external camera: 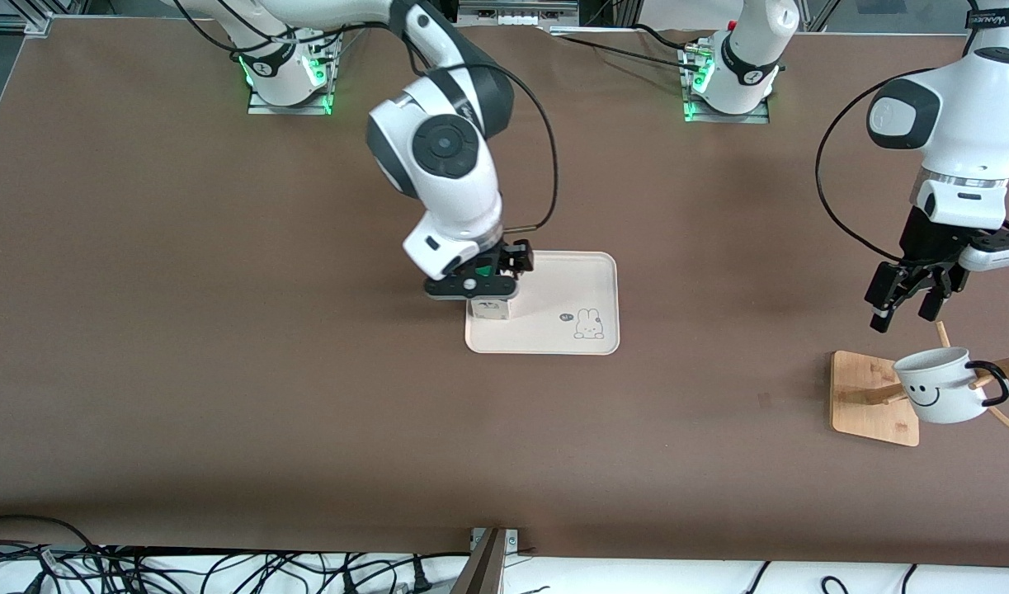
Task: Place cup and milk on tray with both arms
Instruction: 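Open the right gripper to release the carton on the tray, then return the right gripper to rest while the left gripper lowers to the mug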
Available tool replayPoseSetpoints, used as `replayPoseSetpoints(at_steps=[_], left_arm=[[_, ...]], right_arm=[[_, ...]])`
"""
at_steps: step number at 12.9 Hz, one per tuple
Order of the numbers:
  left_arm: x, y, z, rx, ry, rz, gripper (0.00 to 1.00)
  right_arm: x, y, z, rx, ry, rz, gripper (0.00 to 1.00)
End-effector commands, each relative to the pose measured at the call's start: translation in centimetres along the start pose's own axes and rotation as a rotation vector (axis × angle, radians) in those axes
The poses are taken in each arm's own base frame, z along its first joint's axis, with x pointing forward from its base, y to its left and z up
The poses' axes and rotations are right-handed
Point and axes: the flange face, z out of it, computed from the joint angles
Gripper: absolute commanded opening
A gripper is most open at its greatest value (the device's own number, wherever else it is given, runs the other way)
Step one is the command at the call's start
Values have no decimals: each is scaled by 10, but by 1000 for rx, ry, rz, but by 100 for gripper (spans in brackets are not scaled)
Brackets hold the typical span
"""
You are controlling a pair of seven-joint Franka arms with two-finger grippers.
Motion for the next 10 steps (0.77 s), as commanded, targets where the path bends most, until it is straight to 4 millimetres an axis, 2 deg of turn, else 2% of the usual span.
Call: replayPoseSetpoints(at_steps=[1, 3, 6, 8, 10], left_arm=[[-5, -1, 7, 1, 59, -40, 100], [-15, -3, 11, 6, 65, -59, 100], [-22, -6, 20, 14, 67, -75, 100], [-28, -6, 29, 19, 91, -67, 100], [-29, -6, 35, 23, 91, -66, 100]], right_arm=[[33, 74, -74, 5, 7, 45, 100], [47, 122, -96, -25, -31, 10, 100], [59, 212, -136, -32, -80, -45, 100], [47, 275, -159, -6, -96, -47, 100], [25, 312, -184, 4, -80, -76, 100]])
